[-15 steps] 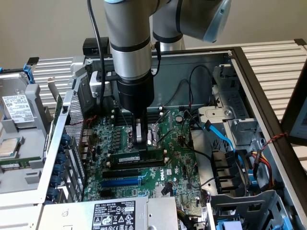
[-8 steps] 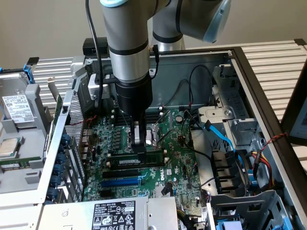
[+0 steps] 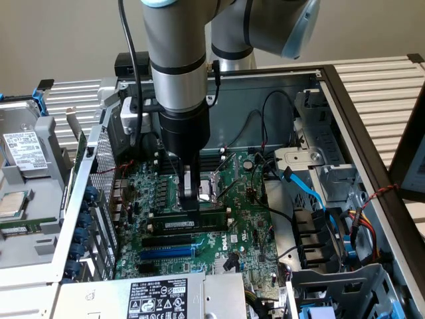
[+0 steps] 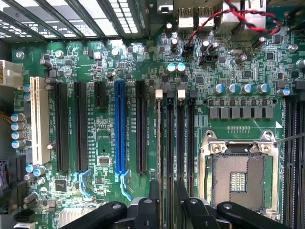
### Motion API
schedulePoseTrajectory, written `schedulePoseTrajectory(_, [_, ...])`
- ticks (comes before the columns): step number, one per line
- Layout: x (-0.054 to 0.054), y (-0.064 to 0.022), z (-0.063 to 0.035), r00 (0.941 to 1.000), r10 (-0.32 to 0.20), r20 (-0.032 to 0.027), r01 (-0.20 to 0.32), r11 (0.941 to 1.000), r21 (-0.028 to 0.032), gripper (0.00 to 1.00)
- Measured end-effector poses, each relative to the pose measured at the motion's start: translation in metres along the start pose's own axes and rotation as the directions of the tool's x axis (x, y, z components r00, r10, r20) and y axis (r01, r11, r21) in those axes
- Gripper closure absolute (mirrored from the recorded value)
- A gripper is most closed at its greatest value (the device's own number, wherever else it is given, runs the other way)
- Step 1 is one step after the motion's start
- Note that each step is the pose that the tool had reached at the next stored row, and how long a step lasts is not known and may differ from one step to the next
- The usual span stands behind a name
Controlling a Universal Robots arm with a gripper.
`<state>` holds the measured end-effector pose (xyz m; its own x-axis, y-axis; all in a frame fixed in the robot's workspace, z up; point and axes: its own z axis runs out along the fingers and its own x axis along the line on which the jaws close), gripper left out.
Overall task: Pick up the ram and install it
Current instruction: 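Insert the ram into the slot, then press down the ram until it locks into place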
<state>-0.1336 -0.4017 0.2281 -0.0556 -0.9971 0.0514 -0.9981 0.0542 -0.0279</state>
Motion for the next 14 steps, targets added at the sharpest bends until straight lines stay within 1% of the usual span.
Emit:
schedulePoseTrajectory(2, [0.000,0.0000,-0.0015,1.0000,0.000,0.0037,0.000,0.9999,-0.0134,0.73])
schedulePoseTrajectory(3, [0.000,0.0000,-0.0028,1.0000,-0.001,0.0044,0.001,0.9998,-0.0186,0.73])
schedulePoseTrajectory(4, [0.000,-0.0001,-0.0047,1.0000,-0.001,0.0048,0.001,0.9998,-0.0221,0.73])
schedulePoseTrajectory(6, [0.001,-0.0002,-0.0080,1.0000,-0.001,0.0053,0.001,0.9995,-0.0314,0.73])
schedulePoseTrajectory(7, [0.001,-0.0002,-0.0094,1.0000,-0.001,0.0054,0.002,0.9993,-0.0374,0.73])
schedulePoseTrajectory(8, [0.001,-0.0002,-0.0099,1.0000,-0.002,0.0061,0.002,0.9990,-0.0452,0.73])
schedulePoseTrajectory(9, [0.001,-0.0003,-0.0101,1.0000,-0.002,0.0065,0.003,0.9984,-0.0564,0.73])
schedulePoseTrajectory(10, [0.001,-0.0002,-0.0103,1.0000,-0.003,0.0063,0.003,0.9974,-0.0721,0.73])
schedulePoseTrajectory(13, [0.001,-0.0003,-0.0111,1.0000,-0.005,0.0047,0.005,0.9936,-0.1125,0.73])
schedulePoseTrajectory(14, [0.001,-0.0003,-0.0117,1.0000,-0.005,0.0040,0.006,0.9924,-0.1229,0.73])
